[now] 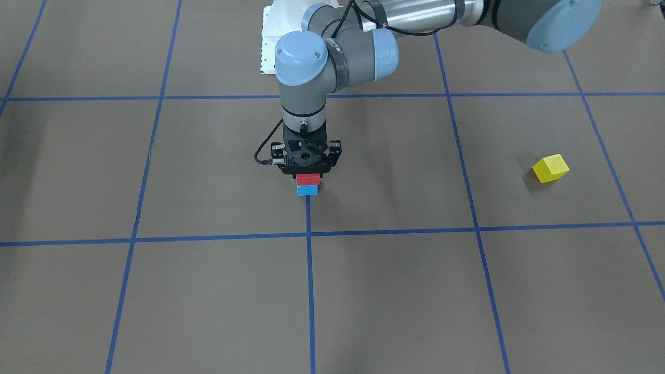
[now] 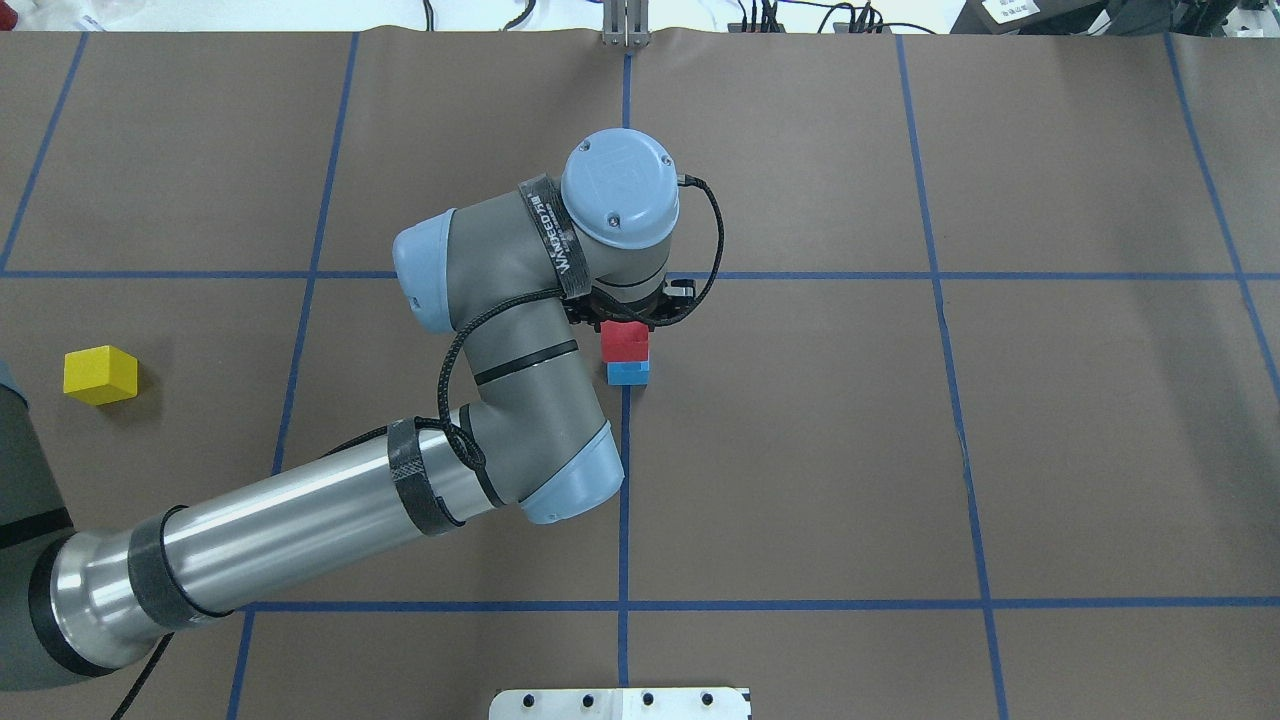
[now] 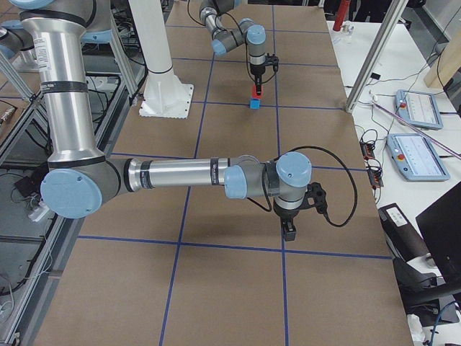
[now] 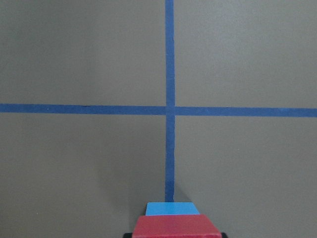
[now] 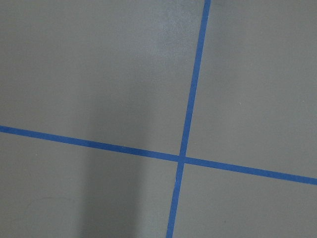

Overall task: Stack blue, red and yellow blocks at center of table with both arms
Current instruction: 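Lower the red cube onto the blue cube and open the left gripper, then withdraw the left gripper toward the yellow cube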

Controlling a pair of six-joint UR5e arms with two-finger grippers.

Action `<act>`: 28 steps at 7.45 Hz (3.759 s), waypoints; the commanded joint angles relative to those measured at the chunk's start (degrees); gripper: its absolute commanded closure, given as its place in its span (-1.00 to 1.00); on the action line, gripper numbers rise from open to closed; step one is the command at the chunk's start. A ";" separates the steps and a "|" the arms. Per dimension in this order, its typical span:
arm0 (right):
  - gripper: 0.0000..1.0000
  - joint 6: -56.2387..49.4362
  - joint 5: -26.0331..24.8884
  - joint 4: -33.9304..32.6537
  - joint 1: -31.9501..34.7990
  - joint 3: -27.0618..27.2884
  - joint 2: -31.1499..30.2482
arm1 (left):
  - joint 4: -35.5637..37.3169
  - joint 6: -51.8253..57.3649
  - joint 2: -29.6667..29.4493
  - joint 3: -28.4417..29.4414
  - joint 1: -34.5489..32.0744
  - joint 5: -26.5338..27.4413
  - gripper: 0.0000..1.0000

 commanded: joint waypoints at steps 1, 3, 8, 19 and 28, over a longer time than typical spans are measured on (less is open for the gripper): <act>-1.00 -0.04 -0.09 0.00 0.11 0.00 -0.07 | -0.08 0.03 0.19 -0.08 0.38 0.00 1.00; -1.00 -0.04 0.00 0.00 0.11 0.09 -0.16 | 0.01 0.03 0.28 -0.16 0.38 0.00 0.79; -1.00 -0.04 0.00 0.00 0.20 0.09 -0.16 | -0.08 0.12 0.01 0.01 0.38 0.00 0.50; -1.00 -0.04 0.00 0.09 0.20 0.18 -0.07 | -0.26 10.10 4.37 -7.15 -1.62 -0.52 -1.00; -1.00 -0.31 -0.70 0.35 0.90 0.97 -2.97 | -20.39 70.52 62.30 -28.92 -37.50 -26.37 -1.00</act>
